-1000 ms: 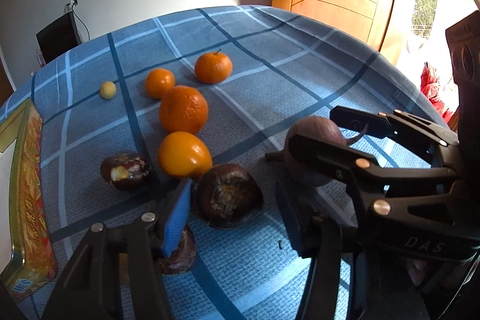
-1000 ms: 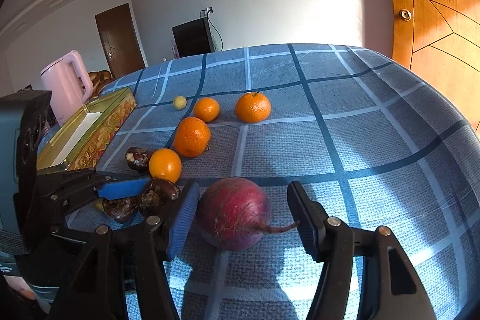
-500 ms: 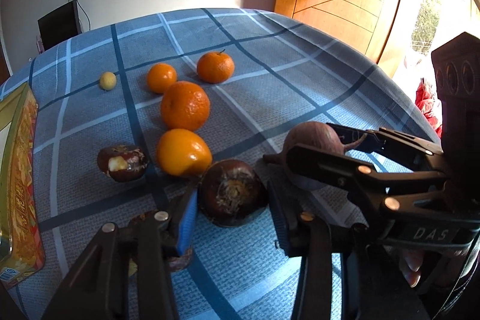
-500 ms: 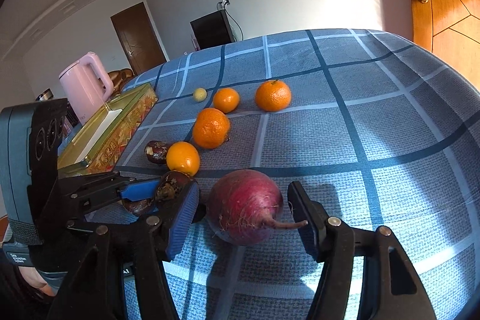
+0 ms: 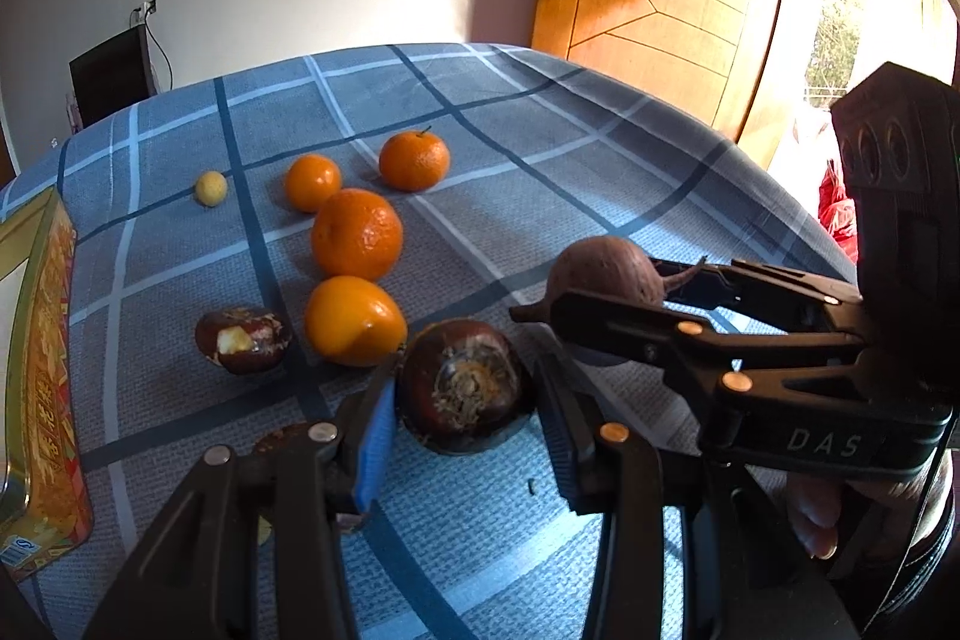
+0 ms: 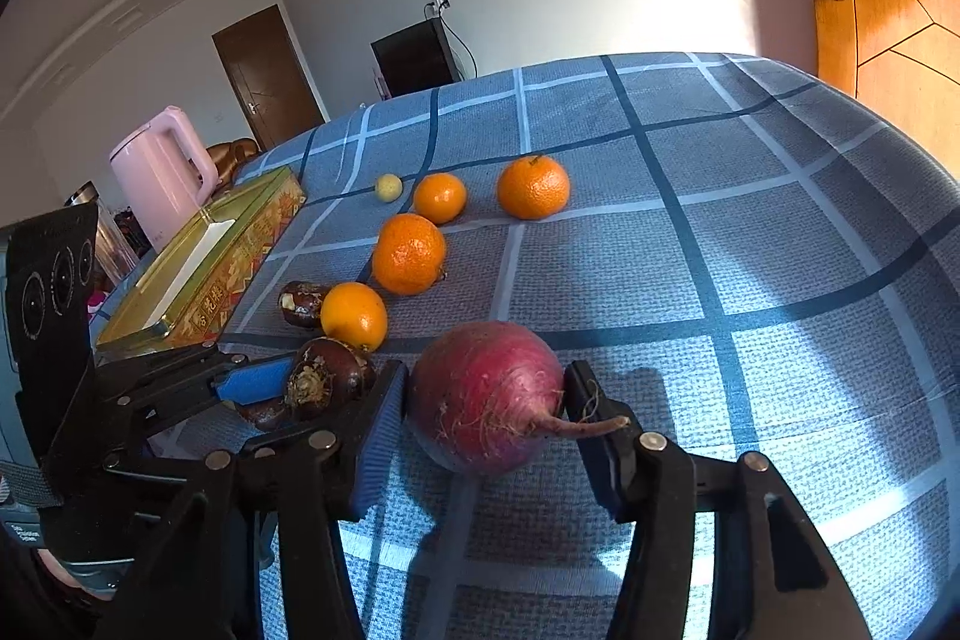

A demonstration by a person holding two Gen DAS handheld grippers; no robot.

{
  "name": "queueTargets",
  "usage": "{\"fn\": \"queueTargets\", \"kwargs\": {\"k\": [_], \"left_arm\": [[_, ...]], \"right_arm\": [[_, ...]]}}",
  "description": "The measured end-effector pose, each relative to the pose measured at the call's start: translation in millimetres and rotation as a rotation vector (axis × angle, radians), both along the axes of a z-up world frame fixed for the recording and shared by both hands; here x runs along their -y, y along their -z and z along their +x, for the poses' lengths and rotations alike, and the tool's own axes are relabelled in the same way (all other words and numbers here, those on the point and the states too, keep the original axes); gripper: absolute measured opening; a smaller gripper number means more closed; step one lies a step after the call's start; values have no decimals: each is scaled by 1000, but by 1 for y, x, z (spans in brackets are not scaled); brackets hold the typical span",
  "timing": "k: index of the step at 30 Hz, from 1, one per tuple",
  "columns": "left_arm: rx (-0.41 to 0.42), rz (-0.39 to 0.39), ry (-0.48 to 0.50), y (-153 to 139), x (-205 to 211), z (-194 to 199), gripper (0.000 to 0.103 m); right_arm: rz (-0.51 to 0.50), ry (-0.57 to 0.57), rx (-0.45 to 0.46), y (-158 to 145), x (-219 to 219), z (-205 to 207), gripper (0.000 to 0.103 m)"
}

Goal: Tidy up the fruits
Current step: 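Grasp a brown mangosteen with the left gripper while the right holds the beet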

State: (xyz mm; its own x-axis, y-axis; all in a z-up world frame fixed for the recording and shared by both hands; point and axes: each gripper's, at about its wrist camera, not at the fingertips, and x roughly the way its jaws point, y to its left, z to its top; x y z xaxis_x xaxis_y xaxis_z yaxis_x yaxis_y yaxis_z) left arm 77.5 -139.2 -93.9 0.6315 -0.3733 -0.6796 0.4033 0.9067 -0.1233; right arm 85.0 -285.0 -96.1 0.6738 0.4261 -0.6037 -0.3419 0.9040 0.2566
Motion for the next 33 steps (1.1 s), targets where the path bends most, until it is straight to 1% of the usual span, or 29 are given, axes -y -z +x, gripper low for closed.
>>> {"fn": "queueTargets", "kwargs": {"k": [7, 16, 33], "left_arm": [[45, -31, -38, -5, -7, -5, 45], [92, -39, -66, -8, -12, -11, 45], [152, -47, -68, -14, -15, -21, 45]], "right_arm": [[32, -1, 76, -7, 4, -10, 55], [-12, -11, 147, -12, -4, -20, 55], [-22, -14, 224, -16, -5, -34, 55]]}}
